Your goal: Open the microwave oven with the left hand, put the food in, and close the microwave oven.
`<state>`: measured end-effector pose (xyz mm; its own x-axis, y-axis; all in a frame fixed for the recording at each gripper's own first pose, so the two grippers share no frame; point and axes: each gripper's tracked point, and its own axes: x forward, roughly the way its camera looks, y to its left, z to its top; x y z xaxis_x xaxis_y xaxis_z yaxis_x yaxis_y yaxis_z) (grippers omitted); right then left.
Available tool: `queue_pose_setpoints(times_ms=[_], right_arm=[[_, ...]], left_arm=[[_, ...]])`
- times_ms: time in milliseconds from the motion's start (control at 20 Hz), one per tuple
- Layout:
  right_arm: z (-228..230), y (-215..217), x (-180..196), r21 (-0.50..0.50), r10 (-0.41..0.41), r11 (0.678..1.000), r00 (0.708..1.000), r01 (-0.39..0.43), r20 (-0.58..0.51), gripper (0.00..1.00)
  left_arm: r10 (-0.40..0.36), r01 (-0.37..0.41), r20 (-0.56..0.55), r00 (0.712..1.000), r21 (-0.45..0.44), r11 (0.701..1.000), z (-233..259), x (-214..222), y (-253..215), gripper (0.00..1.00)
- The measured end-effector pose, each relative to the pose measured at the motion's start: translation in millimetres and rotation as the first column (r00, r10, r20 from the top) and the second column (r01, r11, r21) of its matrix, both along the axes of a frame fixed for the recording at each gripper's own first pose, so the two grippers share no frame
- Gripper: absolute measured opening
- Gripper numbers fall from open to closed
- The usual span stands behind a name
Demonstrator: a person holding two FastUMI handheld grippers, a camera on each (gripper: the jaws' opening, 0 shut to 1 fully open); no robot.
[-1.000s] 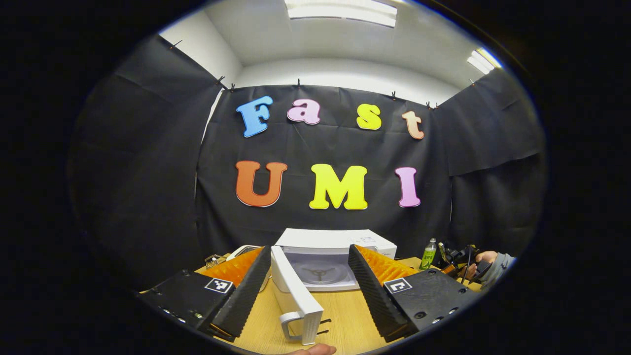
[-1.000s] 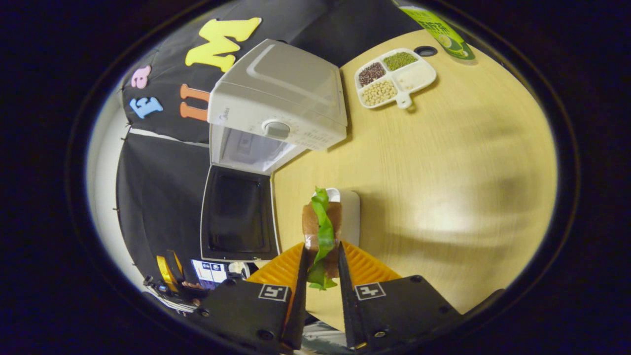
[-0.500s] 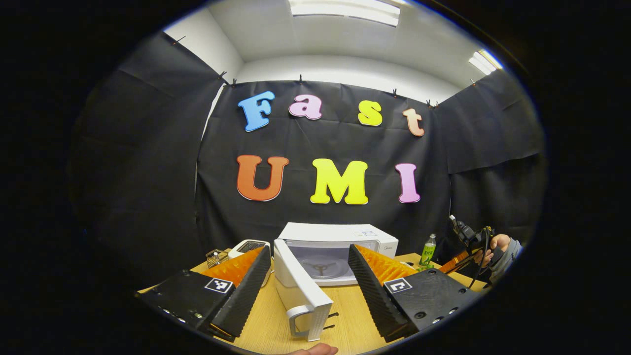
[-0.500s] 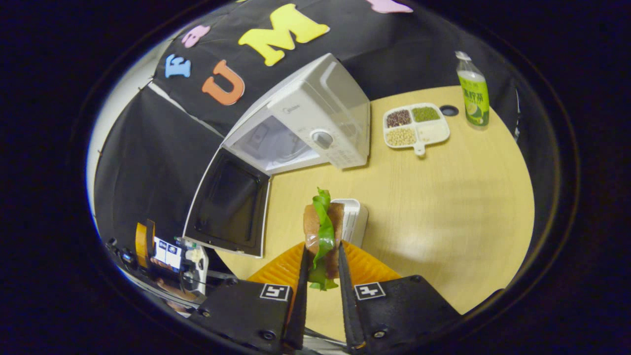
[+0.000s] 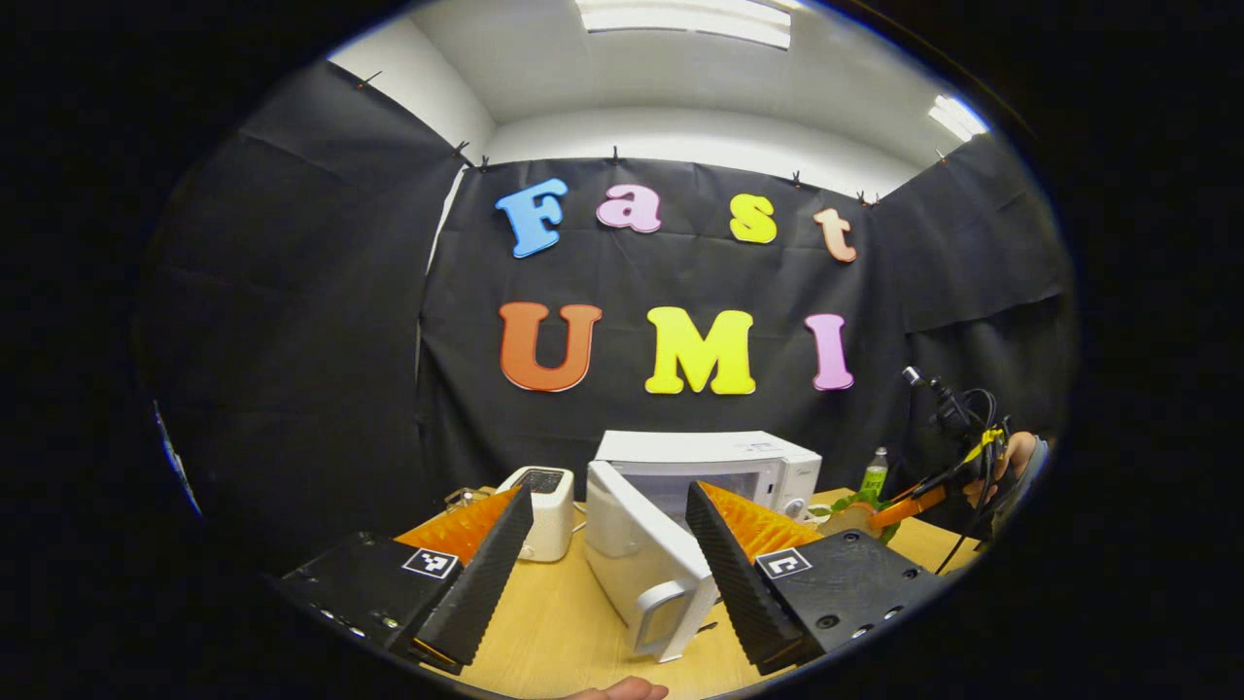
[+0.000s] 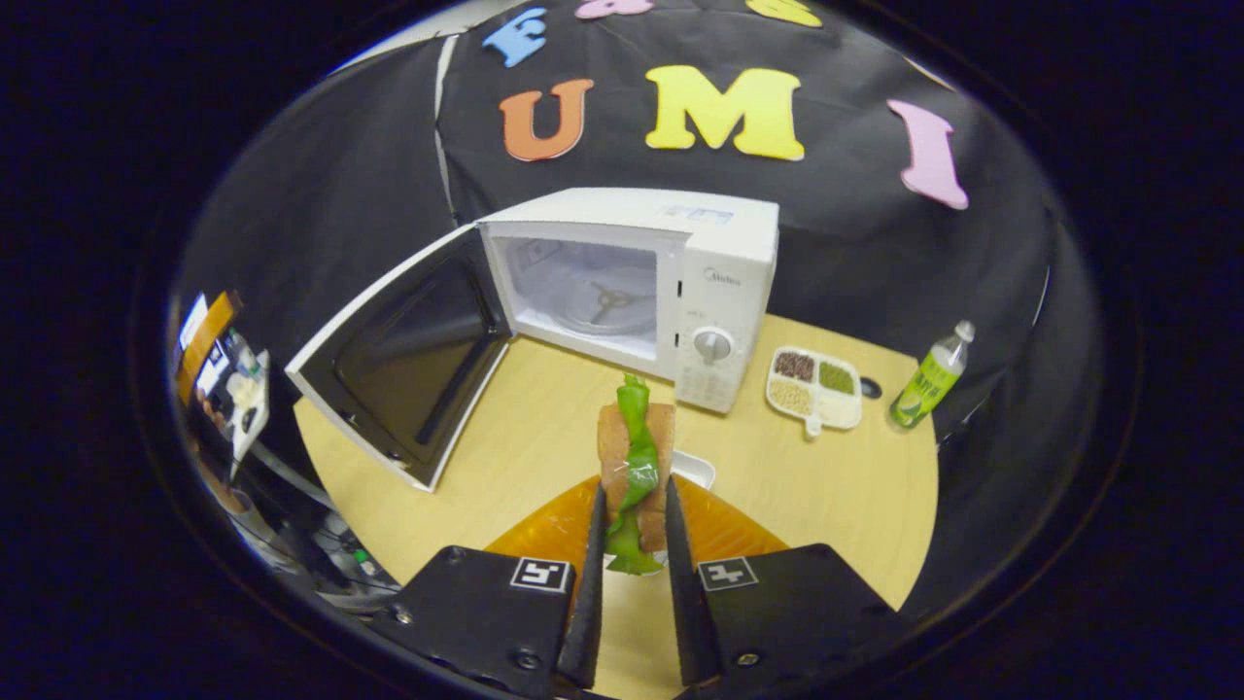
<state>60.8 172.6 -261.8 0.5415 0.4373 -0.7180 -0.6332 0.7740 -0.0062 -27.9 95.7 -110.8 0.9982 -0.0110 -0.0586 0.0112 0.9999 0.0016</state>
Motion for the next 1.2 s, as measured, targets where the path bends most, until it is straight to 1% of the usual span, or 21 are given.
queue_pose_setpoints(times_ms=[100,300,500,600,650,700,750,800,850,900,950,1000,1050,1100,1150,1200], right_arm=[[3,21,0,-0.013,0.027,1.0,0.998,-0.027,0.051,0.35],[-2,63,8,0.014,0.044,0.999,0.996,-0.045,0.073,0.34],[-20,102,24,0.03,0.039,0.999,0.997,-0.041,0.066,0.35],[-27,123,33,0.056,0.028,0.998,0.997,-0.032,0.065,0.34],[-29,132,40,0.071,0.017,0.997,0.997,-0.023,0.077,0.27],[-29,140,47,0.094,-0.003,0.996,0.995,-0.006,0.095,0.27],[-28,147,55,0.124,-0.026,0.992,0.993,0.011,0.118,0.34],[-26,155,62,0.156,-0.047,0.987,0.989,0.025,0.138,0.27],[-25,163,68,0.185,-0.067,0.982,0.986,0.037,0.154,0.34],[-25,170,75,0.204,-0.083,0.978,0.982,0.048,0.167,0.27],[-26,177,82,0.217,-0.097,0.975,0.979,0.058,0.176,0.27],[-27,183,88,0.228,-0.112,0.971,0.976,0.068,0.185,0.35],[-26,190,94,0.246,-0.13,0.966,0.972,0.08,0.194,0.35],[-24,196,99,0.266,-0.146,0.96,0.967,0.089,0.206,0.35],[-24,202,106,0.281,-0.165,0.954,0.962,0.1,0.219,0.28],[-24,206,112,0.295,-0.187,0.949,0.953,0.113,0.237,0.28]], left_arm=[[0.021,-0.021,-0.001,1.0,-0.01,1.0,2,-6,13,0.95],[0.037,-0.037,-0.008,0.999,-0.007,0.999,2,-11,25,0.95],[0.005,-0.006,-0.026,1.0,-0.009,1.0,-2,-9,16,0.95],[-0.015,0.014,-0.044,0.999,-0.012,1.0,-7,-6,11,0.95],[-0.016,0.015,-0.047,0.999,-0.01,1.0,-9,-4,11,0.95],[-0.018,0.018,-0.05,0.999,-0.006,1.0,-11,-3,10,0.95],[-0.02,0.021,-0.054,0.998,0.0,1.0,-14,-2,9,0.95],[-0.02,0.02,-0.056,0.998,0.006,1.0,-15,-1,9,0.95],[-0.023,0.024,-0.062,0.998,0.01,1.0,-18,1,8,0.95],[-0.027,0.028,-0.072,0.997,0.011,1.0,-21,1,8,0.95],[-0.028,0.029,-0.077,0.997,0.011,1.0,-22,1,9,0.95],[-0.029,0.029,-0.084,0.996,0.007,1.0,-24,2,10,0.95],[-0.029,0.03,-0.087,0.996,0.003,1.0,-25,3,10,0.95],[-0.033,0.033,-0.091,0.995,0.0,0.999,-26,4,10,0.84],[-0.035,0.035,-0.092,0.995,-0.002,0.999,-27,5,10,0.84],[-0.035,0.035,-0.093,0.995,-0.003,0.999,-28,6,10,0.95]])
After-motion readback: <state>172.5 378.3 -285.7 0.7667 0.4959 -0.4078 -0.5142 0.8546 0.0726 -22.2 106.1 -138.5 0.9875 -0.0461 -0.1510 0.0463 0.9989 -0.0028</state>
